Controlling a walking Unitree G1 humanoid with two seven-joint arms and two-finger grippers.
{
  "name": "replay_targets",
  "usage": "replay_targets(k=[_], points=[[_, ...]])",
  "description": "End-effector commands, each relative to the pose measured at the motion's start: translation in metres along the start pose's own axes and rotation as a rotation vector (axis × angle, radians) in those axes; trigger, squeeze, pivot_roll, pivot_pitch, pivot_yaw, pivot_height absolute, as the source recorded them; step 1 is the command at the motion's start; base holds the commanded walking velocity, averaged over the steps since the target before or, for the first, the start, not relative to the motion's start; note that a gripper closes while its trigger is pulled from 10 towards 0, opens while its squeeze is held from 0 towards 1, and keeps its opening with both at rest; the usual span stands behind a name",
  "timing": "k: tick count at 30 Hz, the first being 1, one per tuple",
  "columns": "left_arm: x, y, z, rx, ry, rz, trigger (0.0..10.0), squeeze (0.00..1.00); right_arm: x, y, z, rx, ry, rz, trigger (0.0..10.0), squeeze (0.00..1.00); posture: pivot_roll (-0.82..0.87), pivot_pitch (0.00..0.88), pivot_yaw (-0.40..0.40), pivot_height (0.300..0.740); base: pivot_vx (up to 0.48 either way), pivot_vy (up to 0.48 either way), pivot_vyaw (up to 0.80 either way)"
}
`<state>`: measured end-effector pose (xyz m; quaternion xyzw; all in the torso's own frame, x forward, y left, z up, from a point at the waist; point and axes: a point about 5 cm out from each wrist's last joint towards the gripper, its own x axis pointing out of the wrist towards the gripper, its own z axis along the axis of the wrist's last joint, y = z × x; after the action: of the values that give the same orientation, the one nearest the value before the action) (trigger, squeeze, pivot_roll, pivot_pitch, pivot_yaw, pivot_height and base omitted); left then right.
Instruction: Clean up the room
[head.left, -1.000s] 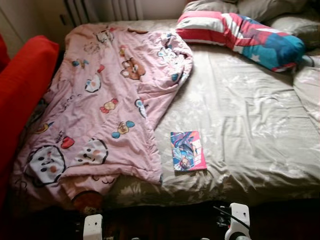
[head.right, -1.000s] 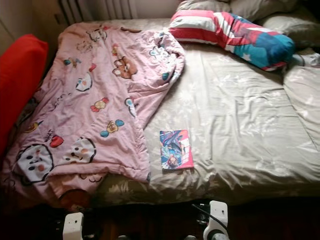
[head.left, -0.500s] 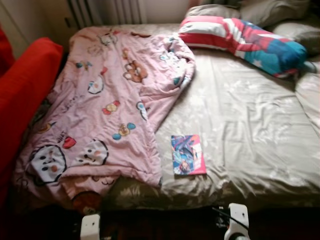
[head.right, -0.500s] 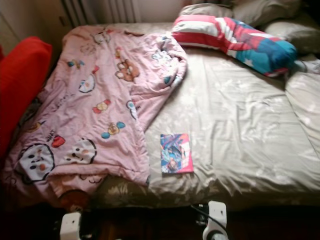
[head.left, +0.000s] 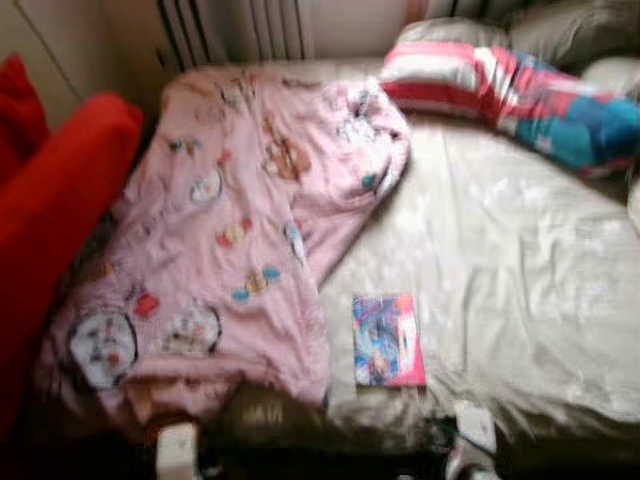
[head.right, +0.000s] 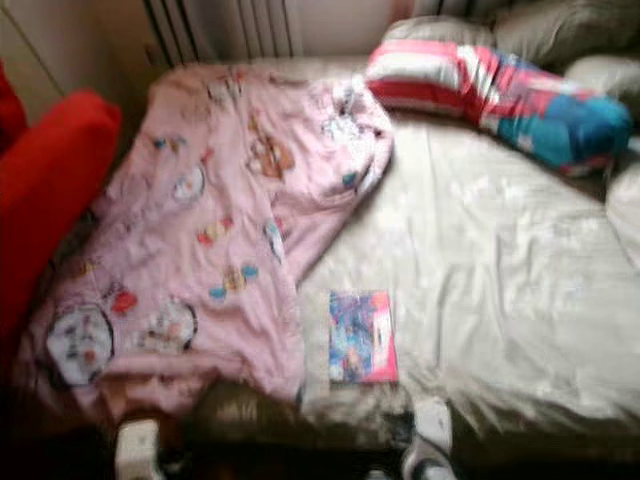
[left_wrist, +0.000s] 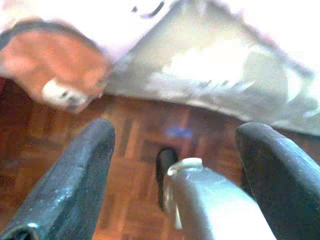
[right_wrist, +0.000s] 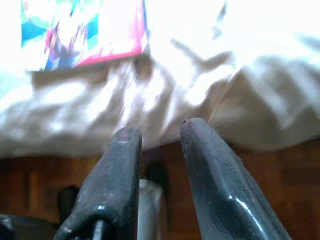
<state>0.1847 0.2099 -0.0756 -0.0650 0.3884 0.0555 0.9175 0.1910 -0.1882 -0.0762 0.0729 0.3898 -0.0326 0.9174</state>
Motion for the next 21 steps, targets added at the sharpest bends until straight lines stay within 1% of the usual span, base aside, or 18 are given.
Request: replay_targets(k=[1,3,4,5,6,9,11,13,15,16,20,21], points=[[-0.005,0.014,-0.010,0.005,0.043,0.036,10.0,0.00,0.000,0.008,-0.006,0.007,0.020,0.019,10.0,0.00,-0.04,0.144,0.028,0.740,0.244,0.000,0.00],[-0.005,0.014,-0.010,0.005,0.043,0.036,10.0,0.00,0.000,0.008,-0.006,0.007,0.020,0.019,10.0,0.00,-0.04,0.144,0.028,0.740,0.244,0.000,0.00],[-0.004,0.009,-0.009,0.006,0.039,0.031,10.0,0.00,0.000,0.008,-0.006,0.006,0.020,0.019,10.0,0.00,-0.04,0.144,0.026,0.740,0.247,0.000,0.00],[0.001,-0.004,0.002,-0.002,-0.009,0.015,10.0,0.00,0.002,0.010,0.002,0.007,-0.014,0.025,10.0,0.00,-0.04,0.171,0.015,0.740,0.000,0.000,0.00],[0.003,-0.007,0.008,-0.011,-0.039,0.005,10.0,0.00,0.003,0.011,0.007,0.006,-0.039,0.029,10.0,0.00,-0.04,0.171,0.015,0.740,0.000,0.000,0.00],[0.004,-0.007,0.018,-0.023,-0.093,-0.007,10.0,0.00,0.004,0.012,0.017,-0.001,-0.089,0.038,10.0,0.00,-0.04,0.182,0.011,0.740,0.000,0.000,0.00],[0.006,-0.007,0.039,-0.034,-0.204,-0.027,10.0,0.00,0.006,0.015,0.035,-0.015,-0.182,0.065,10.0,0.00,-0.04,0.192,0.004,0.740,0.000,0.000,0.00],[0.006,-0.008,0.042,-0.033,-0.218,-0.029,10.0,0.00,0.006,0.016,0.037,-0.022,-0.193,0.070,10.0,0.00,-0.04,0.194,0.004,0.740,0.000,0.000,0.00],[0.006,-0.008,0.056,-0.039,-0.297,-0.041,10.0,0.00,0.006,0.019,0.047,-0.039,-0.254,0.094,10.0,0.00,-0.04,0.200,0.003,0.740,0.000,0.000,0.00],[0.005,-0.011,0.075,-0.034,-0.401,-0.060,10.0,0.00,0.006,0.022,0.059,-0.043,-0.323,0.115,10.0,0.00,-0.04,0.204,0.001,0.740,0.000,0.000,0.00],[0.000,-0.019,0.094,-0.012,-0.529,-0.090,10.0,0.00,0.004,0.024,0.070,-0.044,-0.402,0.131,10.0,0.00,-0.04,0.216,-0.002,0.740,0.000,0.000,0.00],[-0.006,-0.026,0.103,0.014,-0.603,-0.112,10.0,0.00,0.003,0.026,0.075,-0.048,-0.442,0.135,10.0,0.00,-0.04,0.216,-0.002,0.740,0.000,0.000,0.00]])
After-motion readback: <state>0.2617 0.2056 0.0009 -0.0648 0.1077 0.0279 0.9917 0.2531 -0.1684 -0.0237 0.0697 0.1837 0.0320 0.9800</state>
